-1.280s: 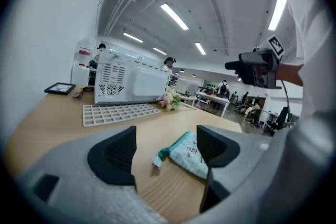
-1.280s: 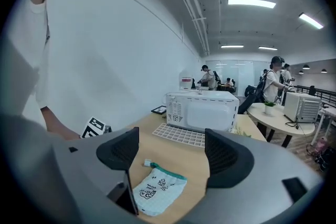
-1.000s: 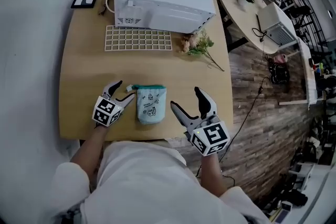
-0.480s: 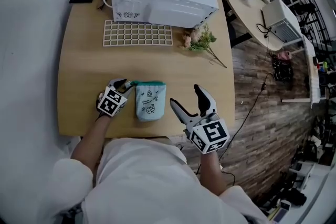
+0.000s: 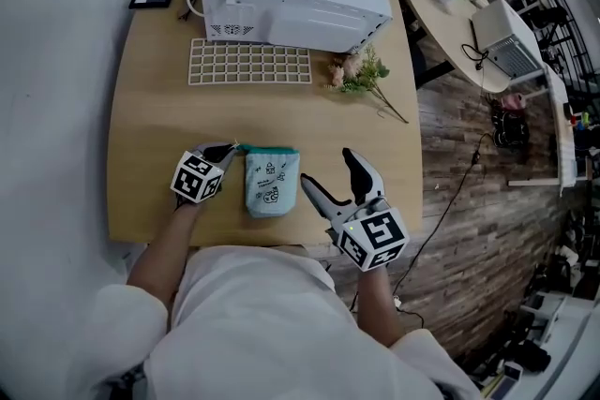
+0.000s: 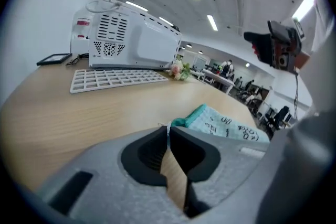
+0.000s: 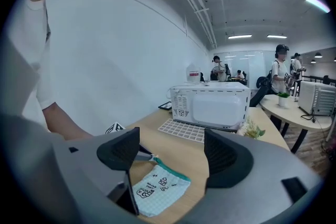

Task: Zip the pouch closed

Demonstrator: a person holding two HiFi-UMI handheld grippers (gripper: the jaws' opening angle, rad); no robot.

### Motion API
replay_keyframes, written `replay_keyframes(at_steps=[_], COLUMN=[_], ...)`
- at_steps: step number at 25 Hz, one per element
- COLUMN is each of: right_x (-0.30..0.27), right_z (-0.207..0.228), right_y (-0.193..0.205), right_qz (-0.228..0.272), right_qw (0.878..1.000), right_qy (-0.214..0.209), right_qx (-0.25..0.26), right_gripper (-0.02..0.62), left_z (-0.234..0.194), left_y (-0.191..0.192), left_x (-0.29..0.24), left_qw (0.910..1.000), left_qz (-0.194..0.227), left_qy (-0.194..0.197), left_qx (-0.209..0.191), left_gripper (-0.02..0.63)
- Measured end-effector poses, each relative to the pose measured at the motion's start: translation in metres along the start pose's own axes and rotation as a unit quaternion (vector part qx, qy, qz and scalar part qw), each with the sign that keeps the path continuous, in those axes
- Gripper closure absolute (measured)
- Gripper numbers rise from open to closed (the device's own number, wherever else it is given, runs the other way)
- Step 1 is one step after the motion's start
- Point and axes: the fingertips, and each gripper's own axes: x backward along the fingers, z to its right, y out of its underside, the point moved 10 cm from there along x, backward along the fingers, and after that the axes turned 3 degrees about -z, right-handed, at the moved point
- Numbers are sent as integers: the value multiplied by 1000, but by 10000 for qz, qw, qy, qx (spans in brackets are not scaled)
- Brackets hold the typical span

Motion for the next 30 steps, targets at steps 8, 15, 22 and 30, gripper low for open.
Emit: replay_keyframes(at_steps=[8,15,22,30], right_x=[-16,-29,-37,-25], right_z=[-2,1,-18,-46], right_y=[-5,-21,-38,-61], right_qz=[-219,-442,-790,-482], right_qw=[9955,9862,9466,8869], right_qy=[-926,-1376,-1483,-1757], right_qx=[51,803,2750,4245], right_gripper=[272,387,451,518], left_z=[13,38,54,67], left_y=[-33,-68,-95,-117], left_x=[31,61,94,122], left_qw=[9738,9377,9020,8712], left_qz=[1673,2284,2776,3173], left_qy=[1534,2580,3249,3668], left_qx=[111,-437,-612,-767], left_gripper=[580,580,581,581])
